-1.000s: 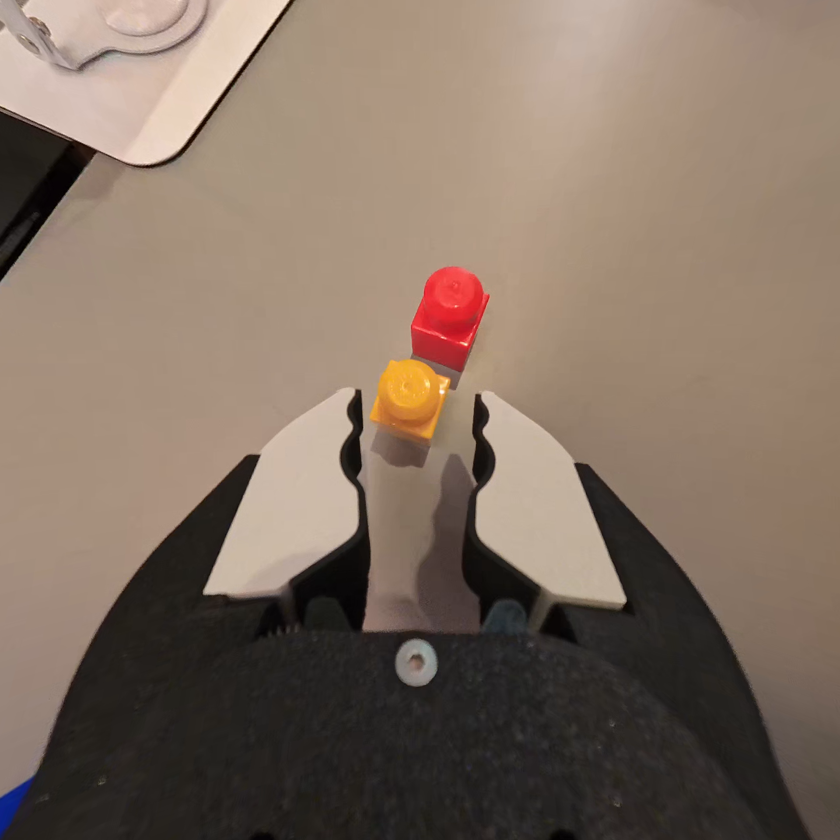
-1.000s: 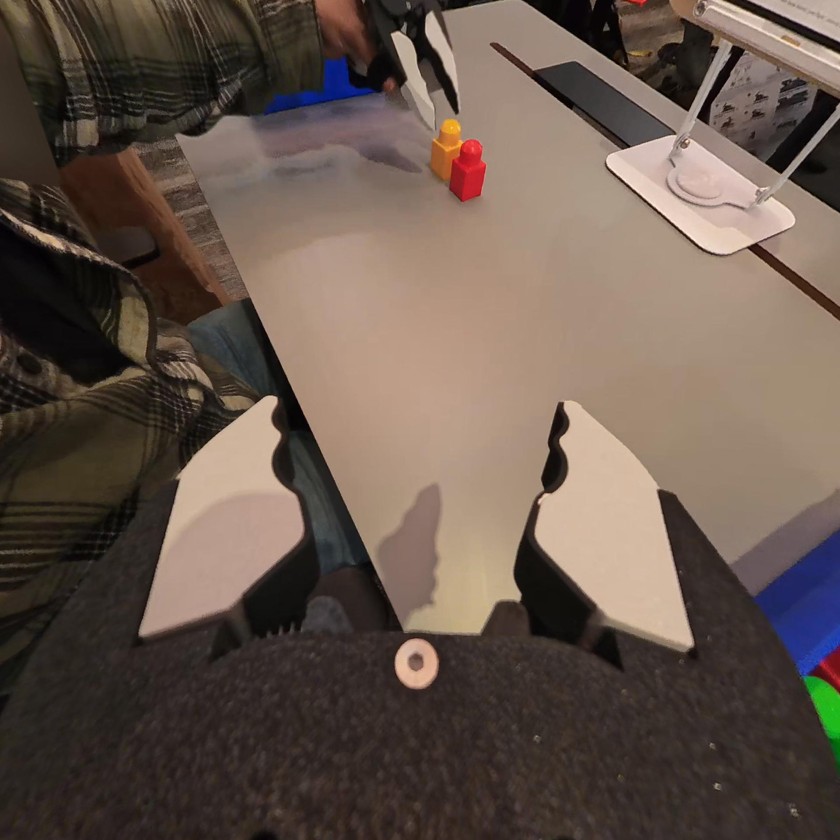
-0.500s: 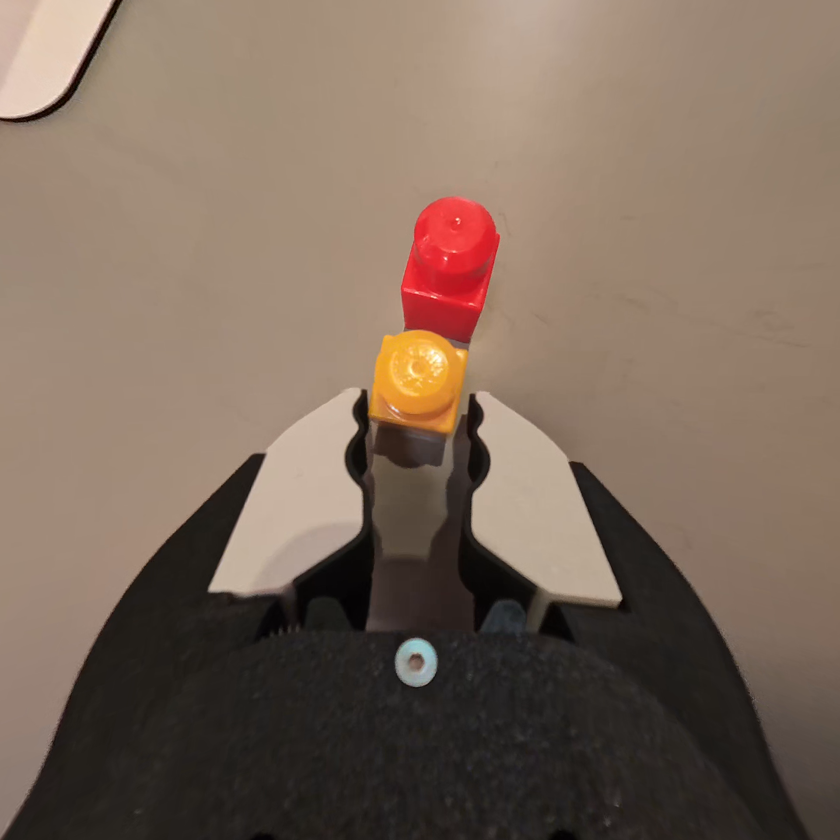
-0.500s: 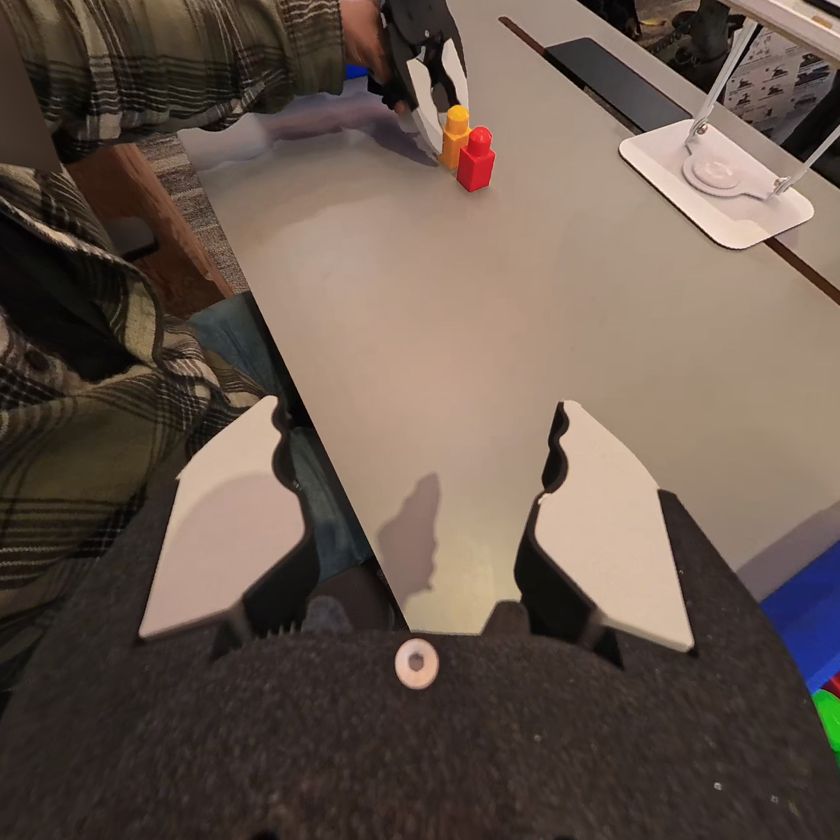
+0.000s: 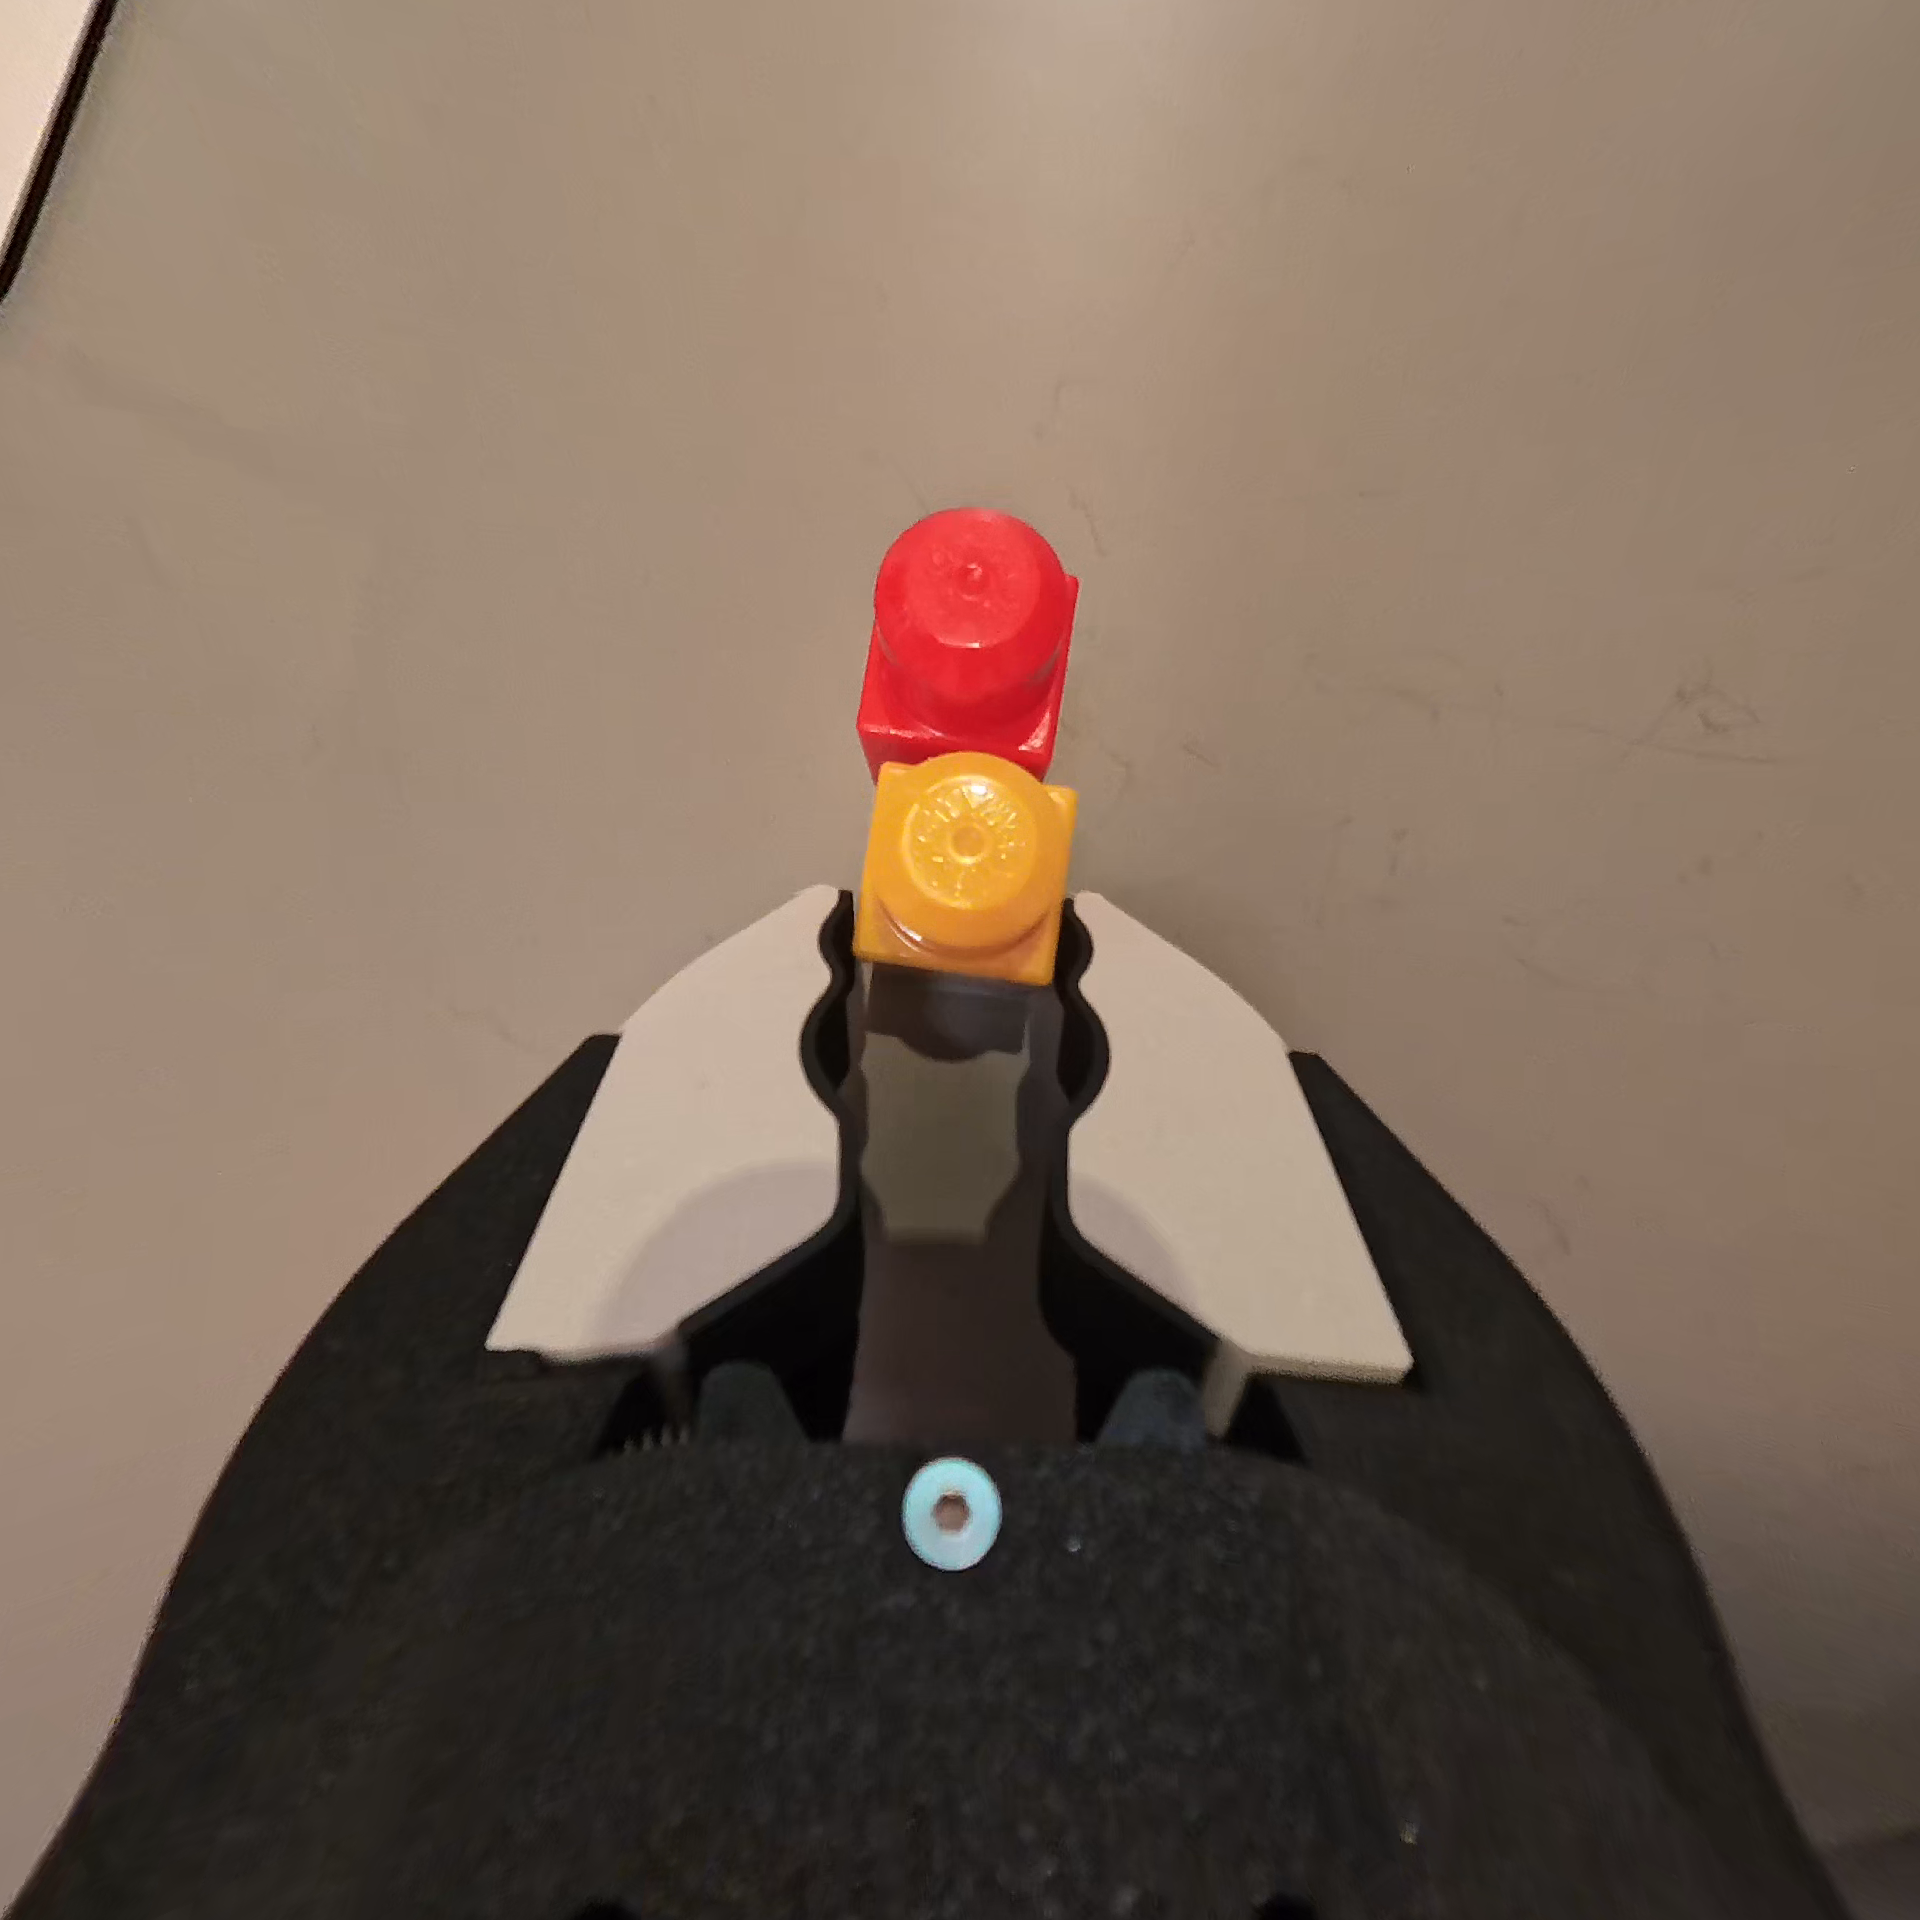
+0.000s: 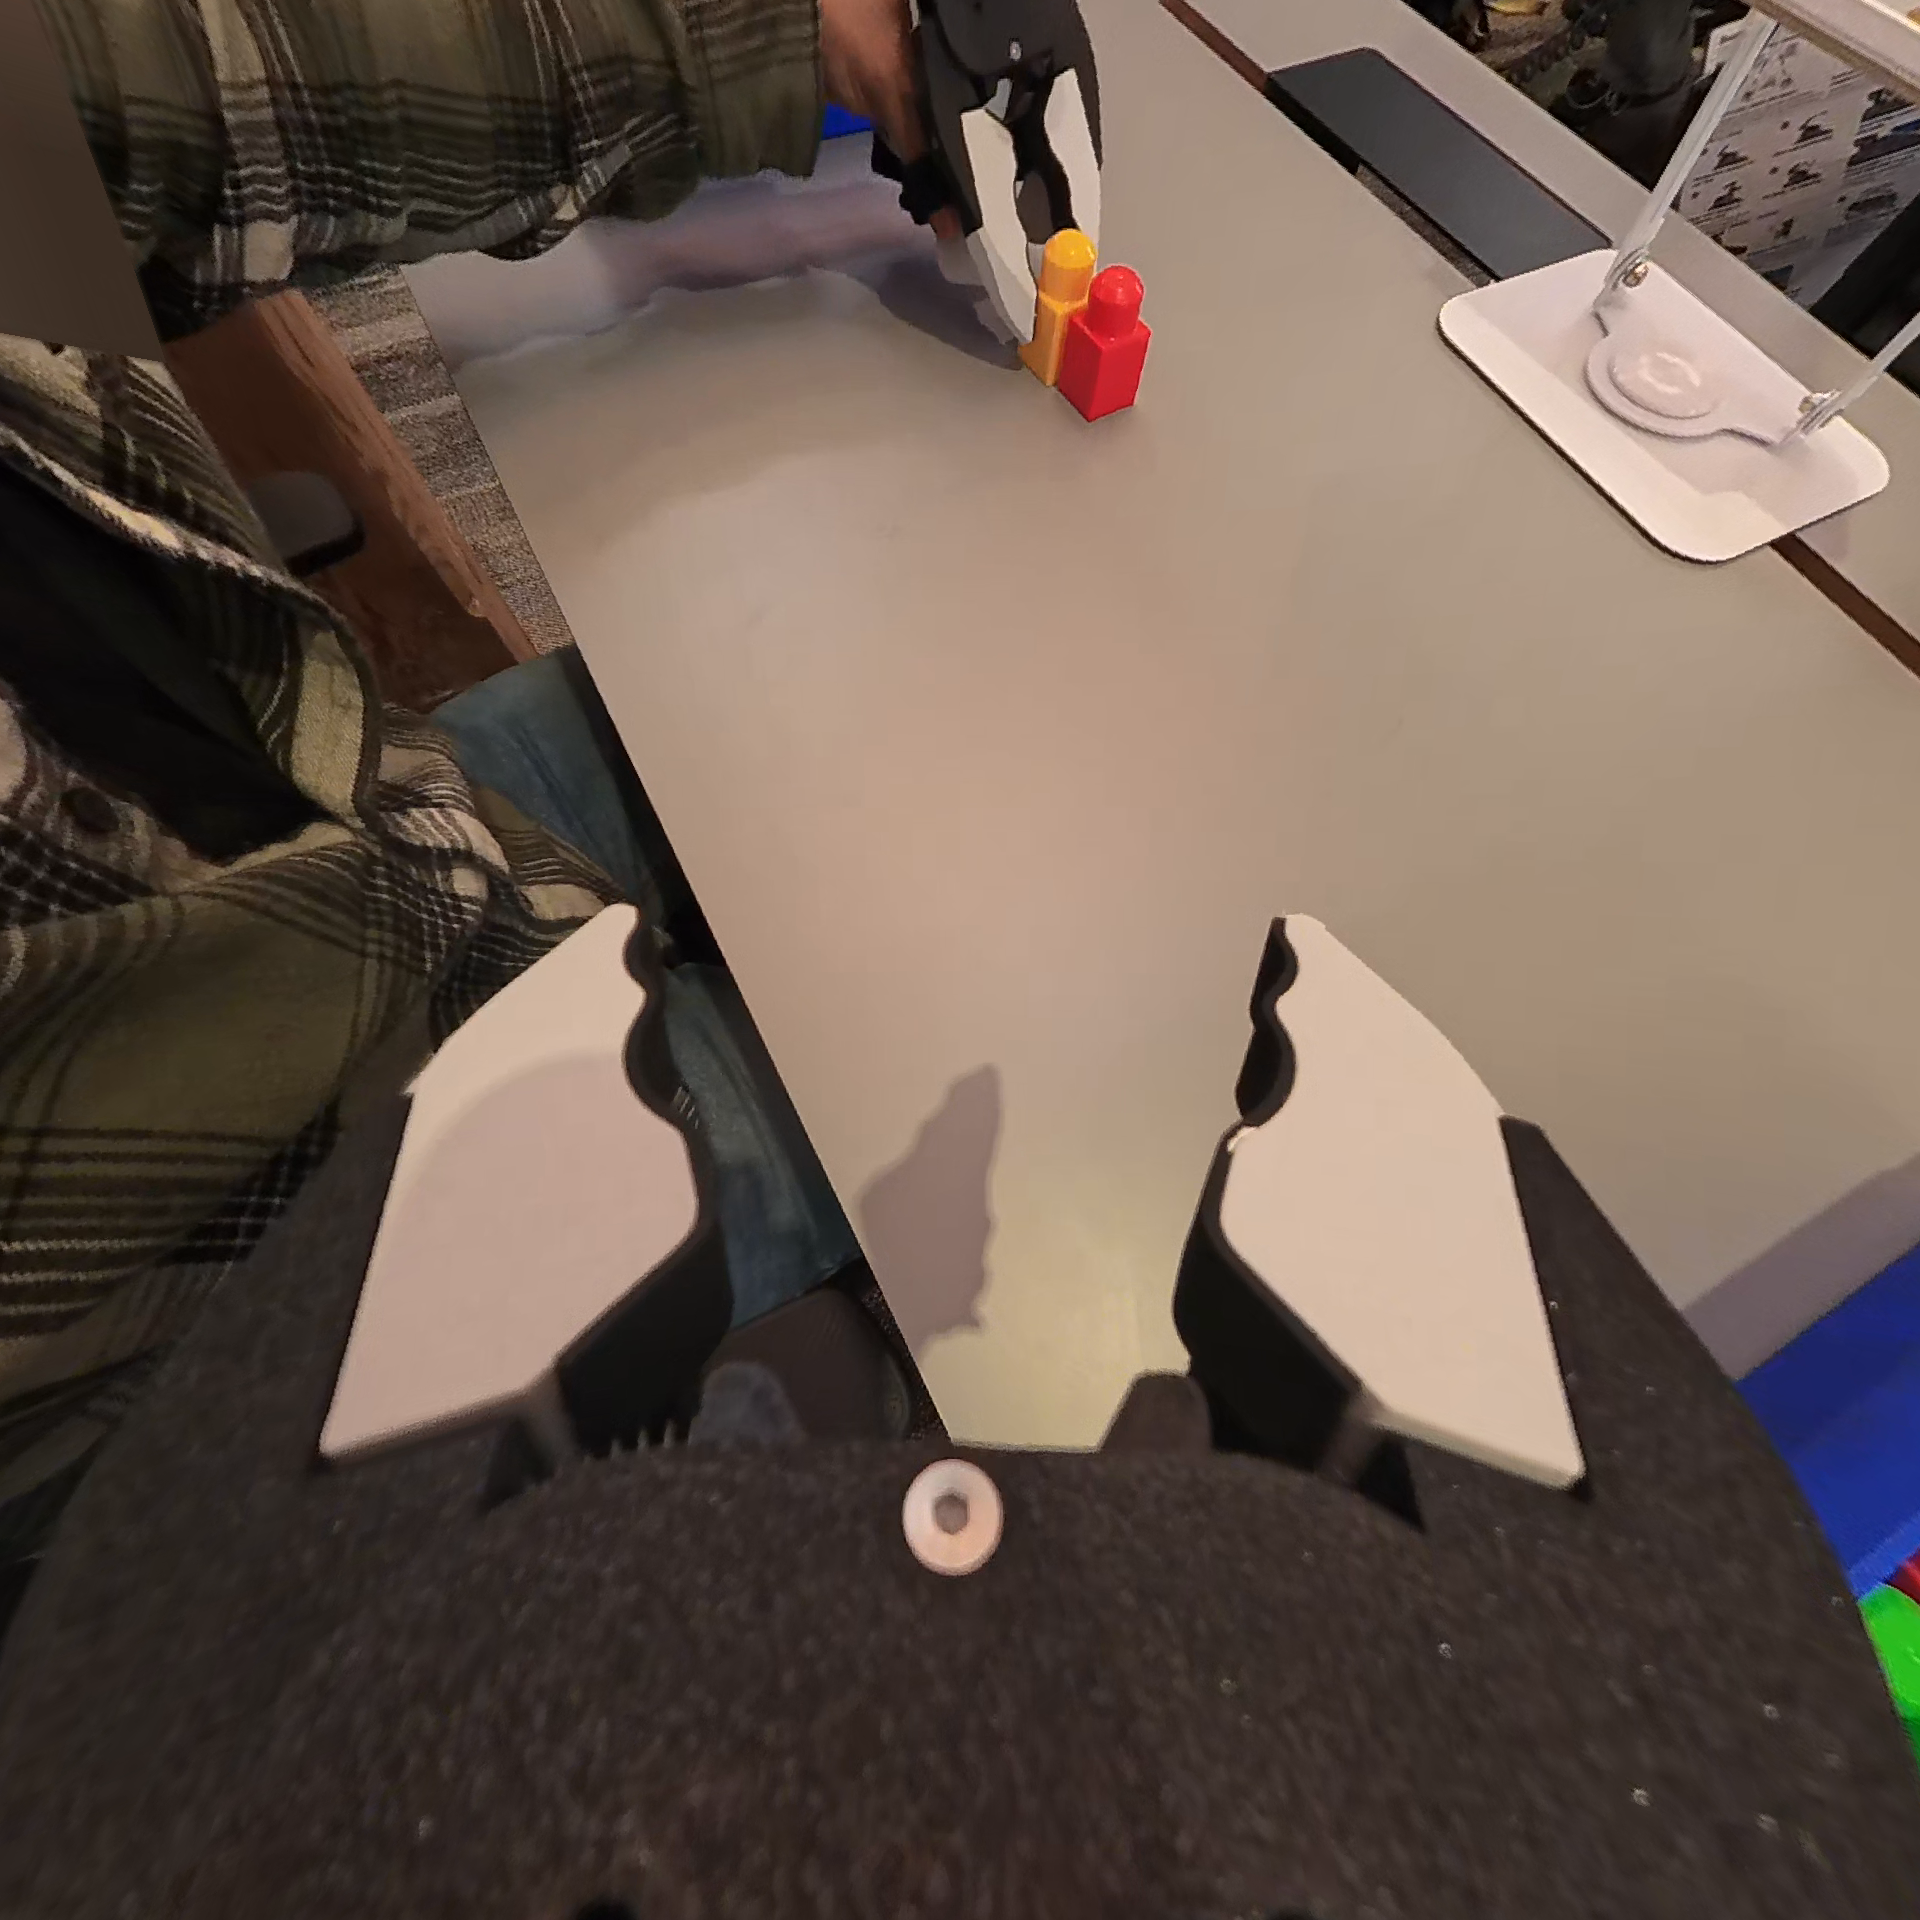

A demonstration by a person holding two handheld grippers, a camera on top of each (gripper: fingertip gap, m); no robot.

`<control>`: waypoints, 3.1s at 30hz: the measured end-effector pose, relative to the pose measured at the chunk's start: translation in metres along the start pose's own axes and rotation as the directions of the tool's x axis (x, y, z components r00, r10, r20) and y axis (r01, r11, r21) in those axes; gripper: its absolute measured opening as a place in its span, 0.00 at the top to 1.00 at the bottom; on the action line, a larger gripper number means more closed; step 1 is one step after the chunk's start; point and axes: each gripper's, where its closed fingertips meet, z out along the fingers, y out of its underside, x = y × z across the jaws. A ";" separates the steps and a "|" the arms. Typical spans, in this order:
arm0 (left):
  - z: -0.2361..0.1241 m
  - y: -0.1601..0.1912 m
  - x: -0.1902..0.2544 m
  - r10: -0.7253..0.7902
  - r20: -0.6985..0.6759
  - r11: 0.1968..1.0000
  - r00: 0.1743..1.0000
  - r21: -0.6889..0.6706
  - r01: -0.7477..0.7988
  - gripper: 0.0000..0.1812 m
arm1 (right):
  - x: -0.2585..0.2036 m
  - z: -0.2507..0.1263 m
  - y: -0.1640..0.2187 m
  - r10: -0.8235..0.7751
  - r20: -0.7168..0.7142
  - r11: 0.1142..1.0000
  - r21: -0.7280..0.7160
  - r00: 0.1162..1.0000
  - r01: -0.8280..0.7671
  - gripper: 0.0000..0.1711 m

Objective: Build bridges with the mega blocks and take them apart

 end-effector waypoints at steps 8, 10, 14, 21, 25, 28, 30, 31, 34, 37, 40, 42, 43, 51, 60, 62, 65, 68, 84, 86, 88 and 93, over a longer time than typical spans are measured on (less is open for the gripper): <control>0.002 -0.002 -0.002 0.014 -0.009 1.000 1.000 -0.018 -0.014 0.80 | -0.002 0.001 0.000 -0.004 0.004 1.000 -0.008 1.000 0.004 0.37; 0.003 -0.003 -0.002 0.018 -0.010 1.000 1.000 -0.021 -0.018 0.80 | -0.002 0.001 0.000 -0.003 0.005 1.000 -0.011 1.000 0.003 0.37; 0.003 -0.003 -0.002 0.019 -0.016 0.999 1.000 -0.025 -0.019 0.80 | -0.003 0.001 0.000 -0.005 0.007 1.000 -0.014 1.000 0.005 0.38; 0.005 -0.004 -0.003 0.027 -0.031 0.999 0.999 -0.041 -0.029 0.80 | -0.004 0.002 0.000 -0.004 0.009 1.000 -0.022 1.000 0.005 0.38; 0.006 -0.005 -0.003 0.029 -0.038 0.999 0.999 -0.044 -0.031 0.80 | -0.004 0.002 -0.001 -0.006 0.008 1.000 -0.025 1.000 0.006 0.37; 0.007 -0.003 -0.003 0.027 -0.040 0.998 0.999 -0.061 -0.030 0.79 | -0.004 0.002 -0.001 -0.007 0.007 1.000 -0.025 1.000 0.008 0.37; 0.008 0.001 -0.004 0.023 -0.023 0.997 0.999 -0.080 -0.025 0.73 | -0.003 0.002 -0.002 -0.008 0.008 1.000 -0.024 1.000 0.008 0.37; 0.008 0.002 -0.006 0.021 -0.009 0.996 1.000 -0.086 -0.021 0.69 | -0.003 0.002 -0.002 -0.010 0.010 1.000 -0.023 1.000 0.010 0.37; -0.008 -0.004 -0.008 -0.020 0.035 0.997 0.999 -0.068 0.023 0.64 | -0.004 0.003 -0.004 -0.019 0.012 1.000 -0.017 1.000 0.019 0.37; -0.060 -0.032 -0.001 -0.068 0.082 0.997 0.994 0.046 0.065 0.60 | -0.002 0.006 -0.007 -0.025 0.019 1.000 -0.010 0.999 0.025 0.37; -0.139 -0.049 0.013 -0.103 0.168 0.984 0.980 0.162 0.075 0.63 | 0.001 0.013 -0.013 -0.033 0.035 0.999 -0.011 0.999 0.034 0.37; -0.189 -0.035 0.017 -0.137 0.265 0.981 0.954 0.171 0.093 0.67 | 0.002 0.020 -0.019 -0.043 0.053 0.999 -0.011 0.998 0.043 0.37; -0.210 -0.021 0.019 -0.155 0.317 0.982 0.936 0.152 0.111 0.67 | 0.002 0.024 -0.023 -0.051 0.062 0.999 -0.012 0.997 0.052 0.37; -0.279 0.125 0.044 -0.398 0.425 0.909 0.813 0.061 0.413 0.75 | -0.005 0.068 -0.055 -0.091 0.140 0.995 -0.033 0.986 0.097 0.37; -0.251 0.221 0.060 -0.545 0.409 0.790 0.732 -0.040 0.611 0.71 | -0.021 0.115 -0.097 -0.143 0.196 0.978 -0.120 0.970 0.169 0.37; -0.245 0.222 0.061 -0.556 0.393 0.786 0.732 -0.037 0.617 0.70 | -0.026 0.124 -0.106 -0.159 0.205 0.972 -0.139 0.966 0.189 0.37; -0.238 0.223 0.059 -0.554 0.397 0.785 0.732 -0.044 0.618 0.69 | -0.032 0.137 -0.119 -0.176 0.220 0.963 -0.161 0.960 0.214 0.36; -0.229 0.234 0.056 -0.503 0.446 0.784 0.740 -0.123 0.608 0.66 | -0.038 0.150 -0.129 -0.191 0.233 0.956 -0.176 0.954 0.235 0.36; -0.213 0.247 0.025 -0.335 0.580 0.771 0.743 -0.285 0.570 0.58 | -0.040 0.166 -0.134 -0.188 0.246 0.951 -0.197 0.951 0.238 0.35; -0.224 0.254 0.017 -0.289 0.635 0.750 0.717 -0.316 0.581 0.59 | -0.038 0.164 -0.132 -0.184 0.243 0.953 -0.194 0.952 0.234 0.35; -0.232 0.259 0.012 -0.265 0.658 0.736 0.705 -0.333 0.589 0.59 | -0.037 0.162 -0.130 -0.183 0.240 0.954 -0.189 0.953 0.231 0.35; -0.243 0.239 0.010 -0.244 0.537 0.845 0.807 -0.291 0.449 0.65 | -0.035 0.156 -0.125 -0.175 0.241 0.960 -0.174 0.955 0.219 0.35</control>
